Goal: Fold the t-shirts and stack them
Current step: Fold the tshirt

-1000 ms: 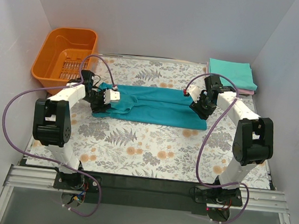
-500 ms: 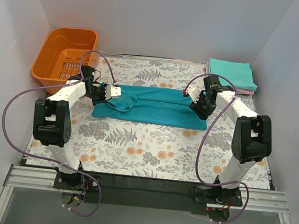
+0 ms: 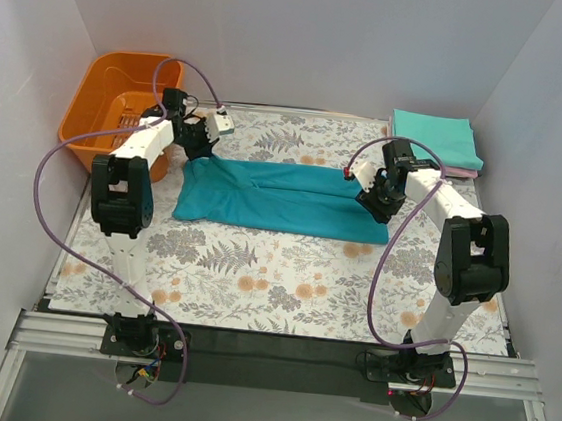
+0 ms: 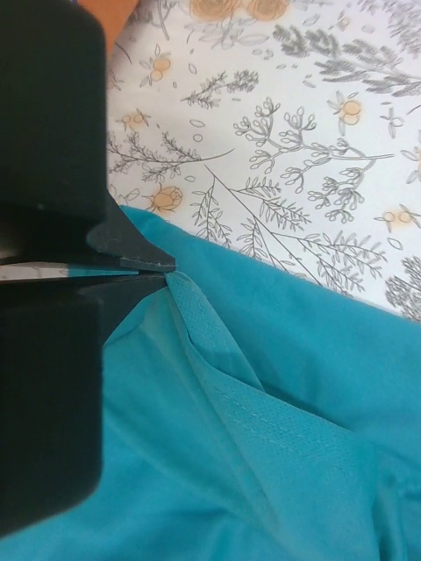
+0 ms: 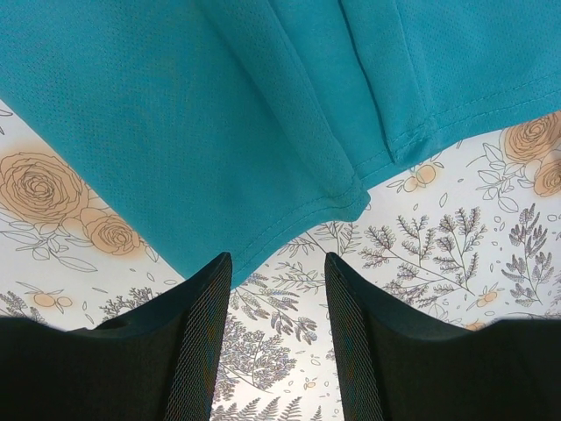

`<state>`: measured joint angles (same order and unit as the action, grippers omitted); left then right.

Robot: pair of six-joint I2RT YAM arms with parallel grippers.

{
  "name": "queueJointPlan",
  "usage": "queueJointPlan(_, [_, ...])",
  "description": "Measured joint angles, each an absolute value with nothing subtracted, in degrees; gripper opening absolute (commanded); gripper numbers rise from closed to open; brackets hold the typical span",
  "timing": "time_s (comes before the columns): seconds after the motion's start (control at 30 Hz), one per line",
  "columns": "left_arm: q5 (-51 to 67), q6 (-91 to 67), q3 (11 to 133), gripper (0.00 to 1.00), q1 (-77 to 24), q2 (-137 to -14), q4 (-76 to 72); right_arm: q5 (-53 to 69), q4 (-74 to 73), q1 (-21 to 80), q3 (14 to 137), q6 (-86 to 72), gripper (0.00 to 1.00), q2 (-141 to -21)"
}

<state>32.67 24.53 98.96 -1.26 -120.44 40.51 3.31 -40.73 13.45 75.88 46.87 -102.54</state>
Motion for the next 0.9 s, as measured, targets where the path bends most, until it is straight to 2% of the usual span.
queueJointPlan(0.27, [30.59, 20.27, 100.01, 0.02, -1.43, -124.73, 40.10, 3.20, -40.91, 13.39, 76.47, 46.89, 0.46, -102.61])
queueJointPlan(0.37, [29.78, 19.73, 98.54, 0.28, -1.98, -124.03, 39.18, 3.29, -41.15, 13.28, 76.71, 46.87, 0.47, -102.83])
queueJointPlan(0.4, [29.02, 19.20, 97.47, 0.30, -2.31, -123.63, 38.39, 3.42, -41.19, 13.23, 76.90, 46.87, 0.47, -103.04])
queueJointPlan(0.7, [23.03, 4.51, 95.98, 0.33, -3.27, -121.84, 35.44, 5.34, -42.33, 13.17, 82.52, 46.30, 0.41, -106.63])
queueJointPlan(0.77, [22.06, 0.12, 96.05, 0.37, -2.92, -120.27, 35.44, 6.11, -42.15, 13.19, 85.06, 45.78, 0.40, -108.38])
queueJointPlan(0.9, [20.99, -7.90, 96.40, 0.34, -2.35, -117.08, 35.48, 7.66, -42.06, 13.17, 89.89, 44.58, 0.35, -112.53])
